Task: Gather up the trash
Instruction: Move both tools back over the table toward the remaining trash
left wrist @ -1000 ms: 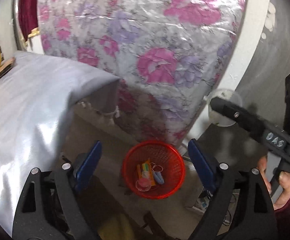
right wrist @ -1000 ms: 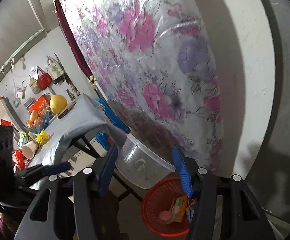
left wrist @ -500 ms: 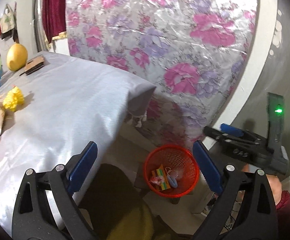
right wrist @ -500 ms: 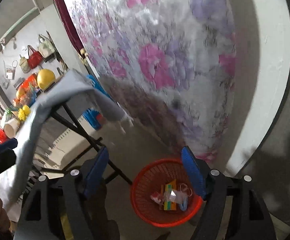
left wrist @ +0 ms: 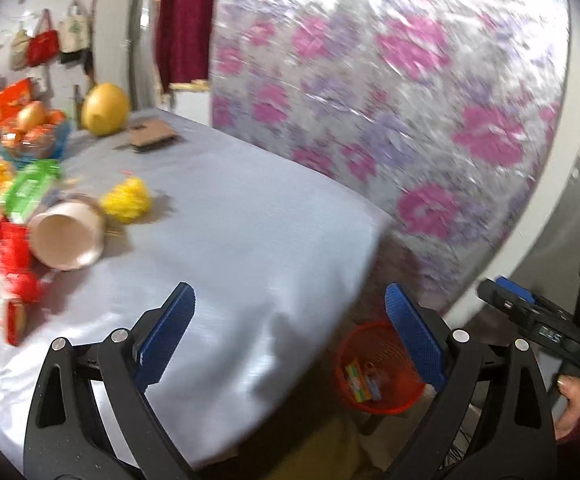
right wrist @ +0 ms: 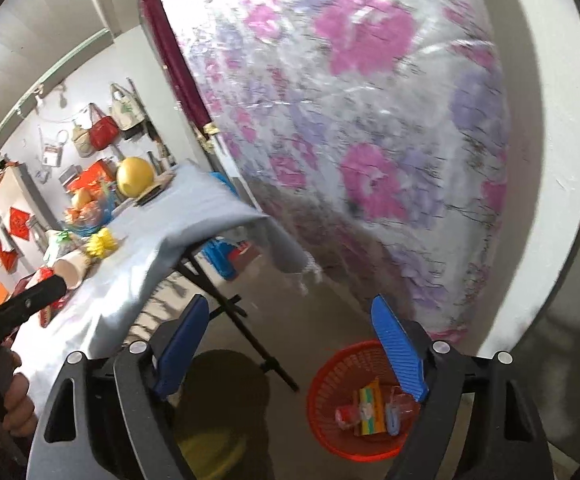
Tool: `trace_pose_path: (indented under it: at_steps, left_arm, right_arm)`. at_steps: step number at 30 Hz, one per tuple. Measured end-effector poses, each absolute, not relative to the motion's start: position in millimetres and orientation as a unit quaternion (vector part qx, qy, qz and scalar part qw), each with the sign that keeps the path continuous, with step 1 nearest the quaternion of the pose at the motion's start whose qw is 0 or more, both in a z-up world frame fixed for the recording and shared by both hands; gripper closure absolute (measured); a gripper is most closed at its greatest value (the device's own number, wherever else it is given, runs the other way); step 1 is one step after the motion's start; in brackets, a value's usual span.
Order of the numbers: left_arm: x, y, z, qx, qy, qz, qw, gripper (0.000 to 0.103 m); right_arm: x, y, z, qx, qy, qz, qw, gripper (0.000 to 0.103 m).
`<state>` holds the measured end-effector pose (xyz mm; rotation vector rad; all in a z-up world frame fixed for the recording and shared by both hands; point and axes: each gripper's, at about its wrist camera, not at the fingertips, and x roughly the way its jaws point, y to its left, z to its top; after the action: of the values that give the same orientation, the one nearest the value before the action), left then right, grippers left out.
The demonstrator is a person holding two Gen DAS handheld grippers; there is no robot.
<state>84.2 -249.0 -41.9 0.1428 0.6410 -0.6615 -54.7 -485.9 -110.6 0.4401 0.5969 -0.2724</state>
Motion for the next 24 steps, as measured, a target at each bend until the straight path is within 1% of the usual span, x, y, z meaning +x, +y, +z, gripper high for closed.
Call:
trace_pose_path:
  at_steps: [4, 8, 11, 17, 21, 24]
  left_arm:
    - [94.0, -204.6, -29.1, 0.052, 0.284, -0.273, 0.918, 0.007]
    - [112.4, -152.9, -24.9, 0.019, 0.285, -0.230, 0.930, 0.007]
    - [130.2, -111.3, -30.0, -0.007, 0.300, -0.191, 0.935, 0.007]
    - [164.1, -47.2, -52.4, -0.061, 0.339, -0.138, 0.929, 0.007]
    - [185.4, -16.3, -64.9, -0.099, 0.369, -0.126, 0.916, 0.007]
    - [197.1, -4.6, -69.8, -0.109, 0.383, -0.116, 0.910, 0.007]
  right_arm:
    - [-44.8, -462.3, -98.8, 0.207, 0.293, -0.106, 0.927, 0.017]
    - [-33.5, -434.9, -90.8, 0.195, 0.298, -0.081, 0.931, 0.016]
    - [-22.8, -413.0, -85.2, 0.185, 0.303, -0.063, 0.933, 0.013]
    - [2.7, -366.5, -82.9, 0.165, 0.317, -0.026, 0.934, 0.012]
    - [27.4, -333.3, -85.3, 0.145, 0.333, 0.001, 0.932, 0.012]
    - [43.4, -315.1, -86.5, 0.138, 0.343, 0.021, 0.929, 0.012]
